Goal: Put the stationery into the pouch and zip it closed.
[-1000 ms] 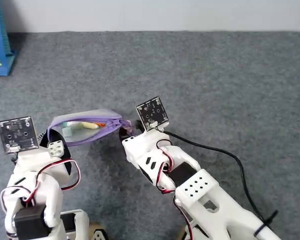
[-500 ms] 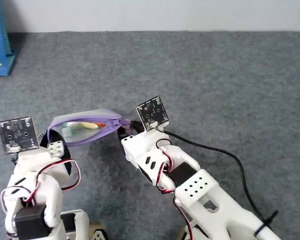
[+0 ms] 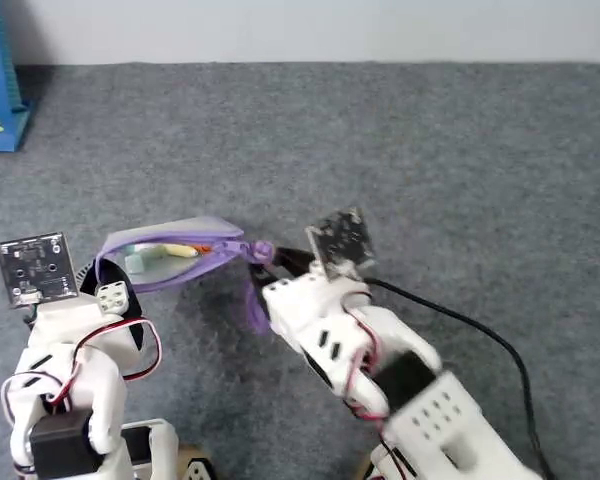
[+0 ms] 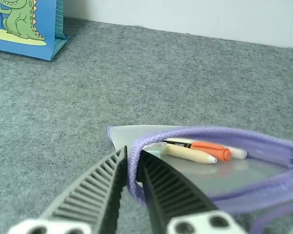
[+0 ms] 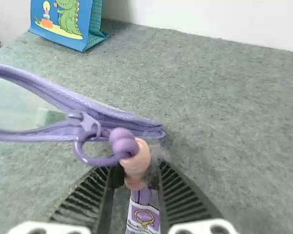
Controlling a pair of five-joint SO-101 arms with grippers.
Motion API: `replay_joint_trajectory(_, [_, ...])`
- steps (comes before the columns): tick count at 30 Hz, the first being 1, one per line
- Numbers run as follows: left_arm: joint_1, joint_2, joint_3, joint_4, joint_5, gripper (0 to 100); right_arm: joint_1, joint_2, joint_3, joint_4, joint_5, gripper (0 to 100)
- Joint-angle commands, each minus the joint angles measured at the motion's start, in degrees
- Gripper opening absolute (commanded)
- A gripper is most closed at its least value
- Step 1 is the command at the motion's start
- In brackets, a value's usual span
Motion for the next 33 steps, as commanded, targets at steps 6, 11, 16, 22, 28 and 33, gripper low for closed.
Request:
replay_joint_trajectory(6, [4.4,0.9,-0.7,-5.8,-4.6,1,0.4,-15.2,-1.6,18.2,0.6,0.7])
replay_joint_trajectory(11, [13.8,1.0,-0.8,-7.0,-6.7,12,0.2,-15.5,-1.6,22.6,0.5,0.7])
replay_joint_trajectory(16, [20.5,1.1,-1.1,-10.1,-6.7,28,-1.6,-16.0,-1.6,26.4,0.2,0.7])
replay_joint_trajectory(22, [27.8,5.9,-2.0,-15.7,-6.9,31,-2.2,-16.0,-1.9,26.8,-2.1,0.7])
replay_joint_trajectory(28, [29.1,17.6,-7.1,-17.5,-6.9,31,-0.4,-16.1,-1.9,27.5,-2.6,0.7])
replay_joint_trajectory(33, [29.1,18.1,-10.2,-12.3,-6.9,31,6.8,-16.1,-2.0,23.6,-2.3,0.7])
